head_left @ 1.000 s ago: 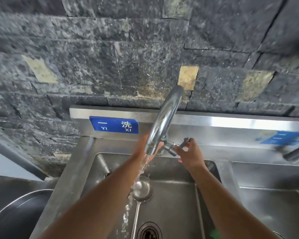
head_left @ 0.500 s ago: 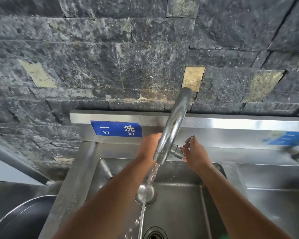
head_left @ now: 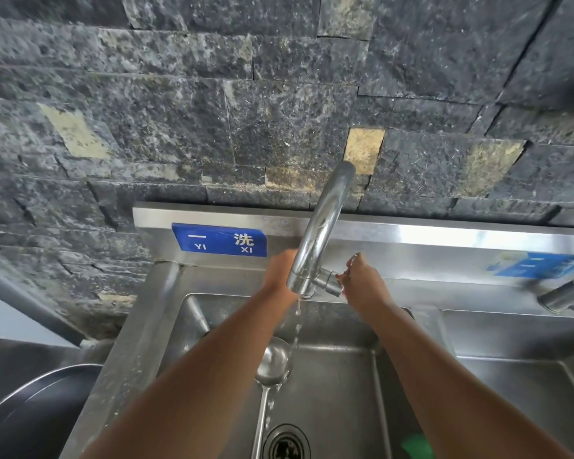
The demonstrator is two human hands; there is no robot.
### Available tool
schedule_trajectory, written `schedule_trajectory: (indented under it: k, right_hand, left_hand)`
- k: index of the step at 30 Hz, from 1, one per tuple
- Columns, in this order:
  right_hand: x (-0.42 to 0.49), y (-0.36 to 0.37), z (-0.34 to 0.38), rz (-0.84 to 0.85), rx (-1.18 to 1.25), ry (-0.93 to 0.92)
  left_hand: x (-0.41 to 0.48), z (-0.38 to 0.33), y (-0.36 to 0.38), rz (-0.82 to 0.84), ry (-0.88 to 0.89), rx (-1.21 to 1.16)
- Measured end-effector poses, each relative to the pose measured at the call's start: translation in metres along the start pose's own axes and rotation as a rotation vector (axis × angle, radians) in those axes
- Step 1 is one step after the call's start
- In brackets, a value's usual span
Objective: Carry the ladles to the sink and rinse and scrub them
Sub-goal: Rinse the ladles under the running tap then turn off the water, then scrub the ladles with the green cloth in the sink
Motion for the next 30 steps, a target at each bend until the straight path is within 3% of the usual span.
schedule_trajectory:
  k: [5,18,25,28,30]
  right_hand:
    - [-0.011,-0.006,0.007,0.0,0.034,0.12]
    - [-0.11,-0.032,0.037,0.009,0.21,0.071]
    - [-0.202,0.026,0.032,0.177,0.161,0.026]
    - [-0.235,0.084,0.036,0.315,0.129,-0.033]
    - [-0.251,0.123,0.041,0.384,0.23,-0.021]
  left_hand:
    - [-0.02,-0.003,-0.006,0.15,-0.165,-0.049]
    - [-0.158,-0.05,-0.069,0.037,-0.134,0.047]
    - [-0.243,0.013,-0.081,-0.014,-0.151,0.251]
    - [-0.28,0.062,-0.08,0.067,-0.249,0.247]
    - [-0.298,0.093,-0.082,0.067,-0.316,0.259]
Point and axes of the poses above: each hand's wrist, its own x-axis towards the middle knuckle, its own y-axis out of the palm, z = x × y, the point moved 6 cm from there along x, towards the middle knuckle, and after that the axes turned 11 degrees about -y, right-handed, at the moved point
